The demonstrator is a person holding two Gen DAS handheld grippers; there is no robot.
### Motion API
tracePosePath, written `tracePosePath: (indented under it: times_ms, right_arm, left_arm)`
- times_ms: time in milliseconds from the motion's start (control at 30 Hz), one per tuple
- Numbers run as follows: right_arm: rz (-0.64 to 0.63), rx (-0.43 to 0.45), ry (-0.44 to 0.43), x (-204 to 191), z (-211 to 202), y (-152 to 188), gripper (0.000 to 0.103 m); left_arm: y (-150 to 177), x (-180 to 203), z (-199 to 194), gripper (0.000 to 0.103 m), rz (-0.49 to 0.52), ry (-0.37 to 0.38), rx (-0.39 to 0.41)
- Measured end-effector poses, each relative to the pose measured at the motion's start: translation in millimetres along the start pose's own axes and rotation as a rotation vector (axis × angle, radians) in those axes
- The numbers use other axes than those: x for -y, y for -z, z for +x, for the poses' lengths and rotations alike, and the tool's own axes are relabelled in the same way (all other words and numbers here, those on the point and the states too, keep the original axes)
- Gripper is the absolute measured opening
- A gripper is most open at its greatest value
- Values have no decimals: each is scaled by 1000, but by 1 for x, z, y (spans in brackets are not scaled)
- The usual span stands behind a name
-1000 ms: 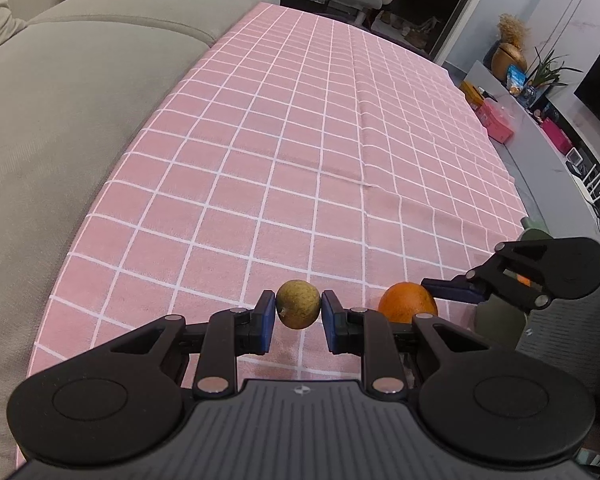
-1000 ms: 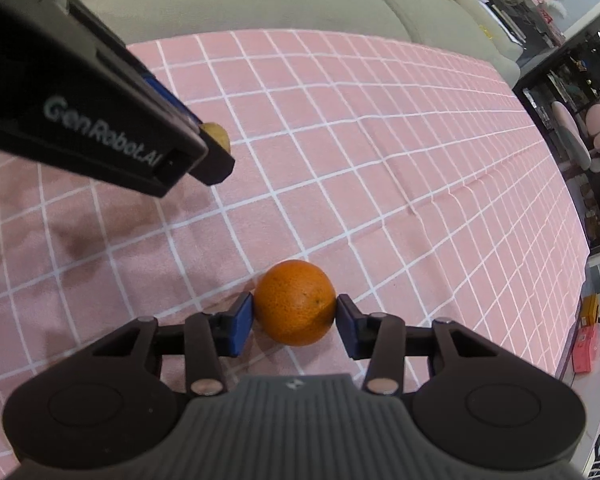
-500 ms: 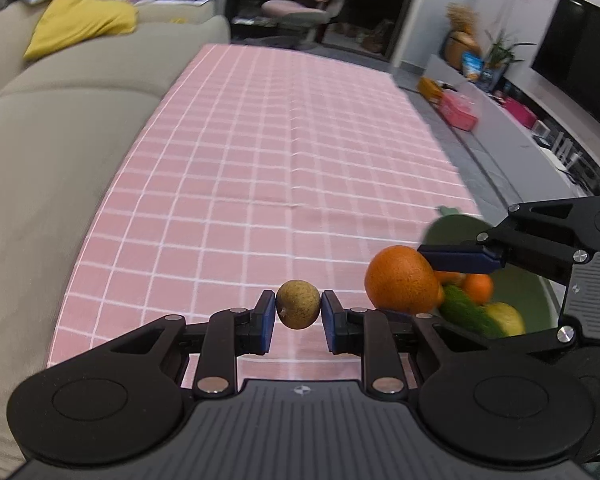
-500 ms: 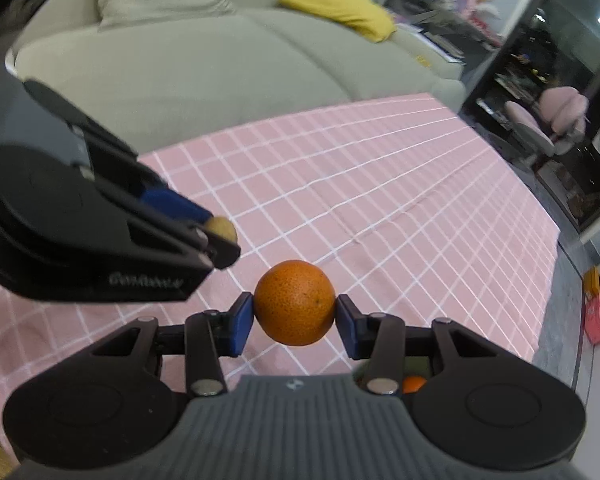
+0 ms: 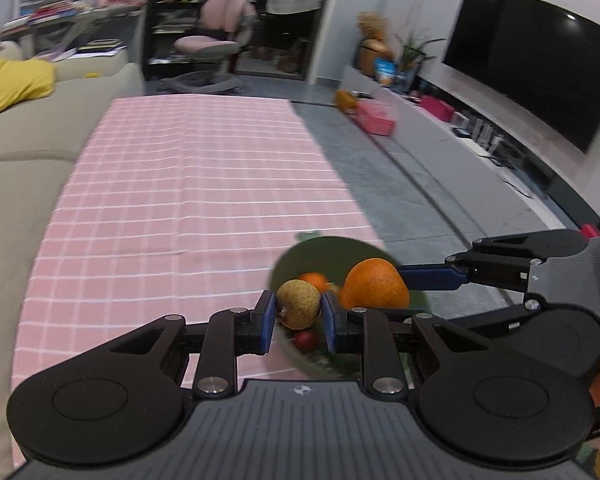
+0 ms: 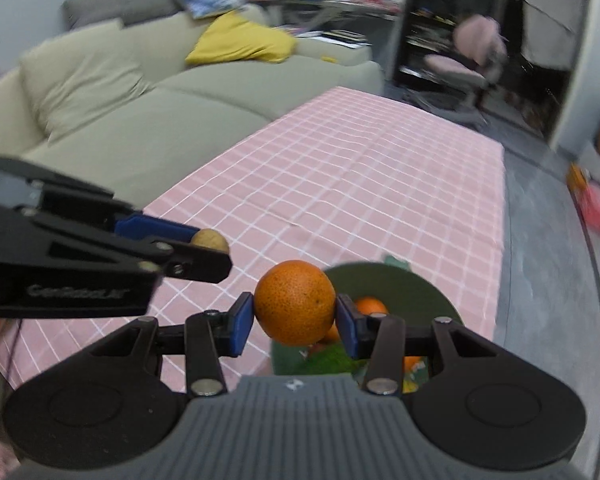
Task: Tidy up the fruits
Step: 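Carry the kiwi and orange over the green colander with both tools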
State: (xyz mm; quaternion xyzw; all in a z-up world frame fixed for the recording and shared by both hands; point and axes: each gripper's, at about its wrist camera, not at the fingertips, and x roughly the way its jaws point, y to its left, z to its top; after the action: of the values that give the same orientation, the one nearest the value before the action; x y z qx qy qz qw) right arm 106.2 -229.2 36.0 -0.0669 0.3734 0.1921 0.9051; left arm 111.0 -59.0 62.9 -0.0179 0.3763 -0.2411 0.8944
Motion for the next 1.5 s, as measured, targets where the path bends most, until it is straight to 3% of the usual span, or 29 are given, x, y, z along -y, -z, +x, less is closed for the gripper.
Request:
tracePosePath:
  times_ms: [300,600,767,900,1000,1400,1500]
  right_arm:
    - [268,-16,32,78,-2,33,42]
    - [417,-40,41,111,36,55,42]
    - [401,-74,52,113,67,55,42]
    - [343,-96,128,113,83,54,42]
    - [329,-100,136,115,90,55,42]
    - [348,-88,134,123,97,61,42]
    - [356,-77,115,123,96,62,42]
  left_arm:
    - [-16,25,45,27,49,65,-48]
    - [-20,16,119,27,38,-2,-254]
    - [-16,2,149,27,22,-27,-368]
    - [-16,0,160,27,38,-31,-402]
    - [-13,-2,172,27,20,-52,-438]
    - [-8,-1,189,27,38,-78,-489]
    - [-8,-3,188,32,38,-74,-482]
